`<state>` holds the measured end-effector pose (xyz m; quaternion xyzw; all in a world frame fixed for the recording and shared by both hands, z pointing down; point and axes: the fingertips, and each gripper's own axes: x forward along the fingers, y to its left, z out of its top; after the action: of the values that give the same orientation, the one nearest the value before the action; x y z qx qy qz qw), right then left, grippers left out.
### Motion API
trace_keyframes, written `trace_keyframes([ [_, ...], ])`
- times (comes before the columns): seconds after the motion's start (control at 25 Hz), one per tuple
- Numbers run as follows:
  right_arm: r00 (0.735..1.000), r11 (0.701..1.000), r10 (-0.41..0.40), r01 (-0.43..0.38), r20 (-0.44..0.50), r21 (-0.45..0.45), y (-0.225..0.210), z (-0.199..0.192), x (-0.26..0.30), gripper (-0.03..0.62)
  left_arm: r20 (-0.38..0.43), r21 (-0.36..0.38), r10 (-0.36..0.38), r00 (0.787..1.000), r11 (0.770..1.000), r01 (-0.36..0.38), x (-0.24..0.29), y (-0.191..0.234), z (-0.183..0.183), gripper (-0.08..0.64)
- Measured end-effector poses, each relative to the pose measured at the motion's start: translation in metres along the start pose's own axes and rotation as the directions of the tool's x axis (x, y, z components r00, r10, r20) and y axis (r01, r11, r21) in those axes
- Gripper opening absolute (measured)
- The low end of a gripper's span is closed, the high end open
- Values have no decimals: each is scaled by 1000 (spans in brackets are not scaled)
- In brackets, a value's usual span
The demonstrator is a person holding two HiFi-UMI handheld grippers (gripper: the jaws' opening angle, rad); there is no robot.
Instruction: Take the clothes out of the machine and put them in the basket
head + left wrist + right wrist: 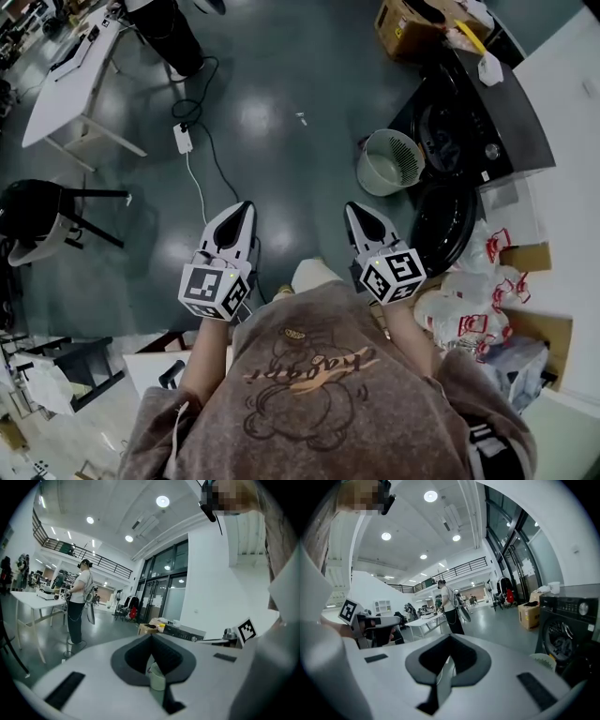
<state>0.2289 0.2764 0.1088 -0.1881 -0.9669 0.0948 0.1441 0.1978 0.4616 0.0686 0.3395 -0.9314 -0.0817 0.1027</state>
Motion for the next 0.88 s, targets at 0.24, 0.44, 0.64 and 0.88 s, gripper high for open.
trace_keyframes([
  [0.24,1000,1000,-3,3,-9,3,-7,2,26,-3,-1,-22,16,1000,1000,-16,13,24,-2,6],
  [0.44,1000,1000,15,-15,1,-9,-28,20,73,-3,5,-30,33,999,999,-33,54,54,3,6],
  [0.64,999,999,38,-38,-5,-19,-65,49,132,-3,18,-21,45,999,999,-44,118,84,29,6],
  [0.88,997,997,74,-74,-16,-18,-111,86,202,-3,28,-12,74,997,997,-73,194,120,64,6],
])
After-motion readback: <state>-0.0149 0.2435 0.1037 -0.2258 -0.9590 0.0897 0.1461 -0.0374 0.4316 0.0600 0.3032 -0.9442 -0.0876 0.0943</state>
